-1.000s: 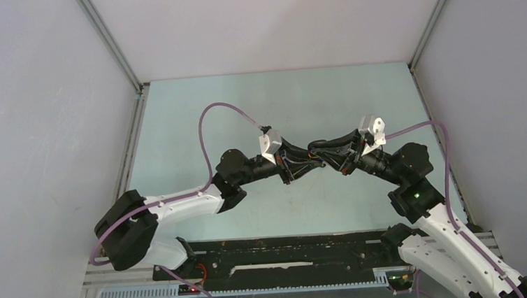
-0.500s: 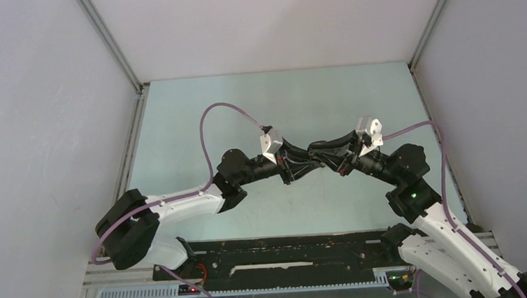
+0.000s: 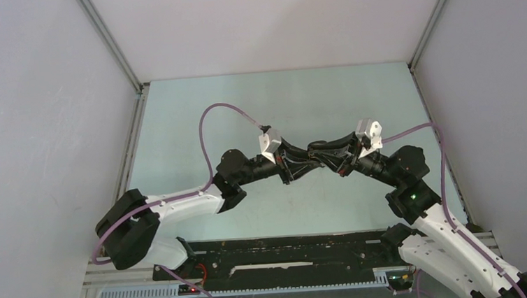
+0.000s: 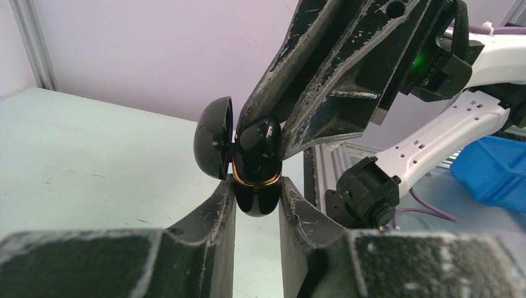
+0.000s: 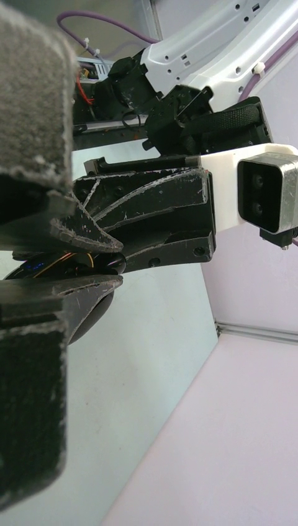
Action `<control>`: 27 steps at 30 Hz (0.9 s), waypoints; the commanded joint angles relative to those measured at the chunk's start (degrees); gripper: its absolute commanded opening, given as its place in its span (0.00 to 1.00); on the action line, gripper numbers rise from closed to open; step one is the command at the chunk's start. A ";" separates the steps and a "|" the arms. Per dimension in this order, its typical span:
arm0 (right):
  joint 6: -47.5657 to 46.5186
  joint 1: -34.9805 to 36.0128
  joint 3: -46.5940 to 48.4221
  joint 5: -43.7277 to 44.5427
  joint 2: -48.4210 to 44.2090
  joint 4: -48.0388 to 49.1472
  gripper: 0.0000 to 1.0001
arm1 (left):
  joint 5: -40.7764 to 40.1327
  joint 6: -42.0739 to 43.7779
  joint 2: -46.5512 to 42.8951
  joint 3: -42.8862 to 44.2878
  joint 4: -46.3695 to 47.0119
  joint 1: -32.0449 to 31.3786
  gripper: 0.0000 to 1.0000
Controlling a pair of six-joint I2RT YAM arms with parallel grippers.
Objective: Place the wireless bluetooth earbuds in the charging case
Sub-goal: Place the earbud in the charging case.
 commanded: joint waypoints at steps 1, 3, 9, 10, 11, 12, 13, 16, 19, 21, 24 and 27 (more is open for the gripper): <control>-1.47 0.31 -0.60 1.01 -0.38 -0.89 0.00 | -0.57 -2.87 -0.67 -0.50 8.02 0.86 0.00; -1.75 0.28 -0.60 1.02 -0.38 -1.22 0.00 | -0.57 -3.80 -0.35 -0.80 9.31 1.19 0.00; -2.20 0.31 -0.60 0.88 -0.30 -2.06 0.00 | -0.73 -4.57 -0.46 -1.35 10.40 1.45 0.00; -2.21 0.35 -0.60 0.87 -0.29 -2.15 0.00 | -0.81 -4.57 -0.60 -1.43 10.38 1.51 0.00; -2.21 0.29 -0.60 0.84 -0.38 -2.20 0.00 | -0.85 -4.57 -0.56 -1.49 10.41 1.58 0.00; -2.28 0.30 -0.60 0.66 -0.45 -2.17 0.00 | -0.92 -4.55 -0.61 -1.57 10.40 1.63 0.00; -2.30 0.34 -0.60 0.64 -0.55 -2.16 0.00 | -0.98 -4.65 -0.62 -1.62 10.42 1.71 0.00; -2.75 0.35 -0.60 0.69 -1.08 -2.27 0.00 | -1.60 -4.98 -0.72 -1.88 10.45 1.92 0.00; -3.12 0.30 -0.60 1.30 -2.14 -3.25 0.00 | -2.38 -4.97 -1.10 -2.29 10.41 2.29 0.00; -3.43 0.36 -0.60 1.44 -2.75 -4.12 0.00 | -2.52 -5.01 -1.28 -2.49 10.44 2.42 0.00; -3.77 0.31 -0.60 1.74 -3.53 -5.17 0.00 | -2.50 -5.14 -1.40 -2.59 10.44 2.56 0.00; -3.84 0.28 -0.60 1.88 -3.72 -5.41 0.00 | -2.40 -5.40 -1.41 -2.59 10.45 2.53 0.00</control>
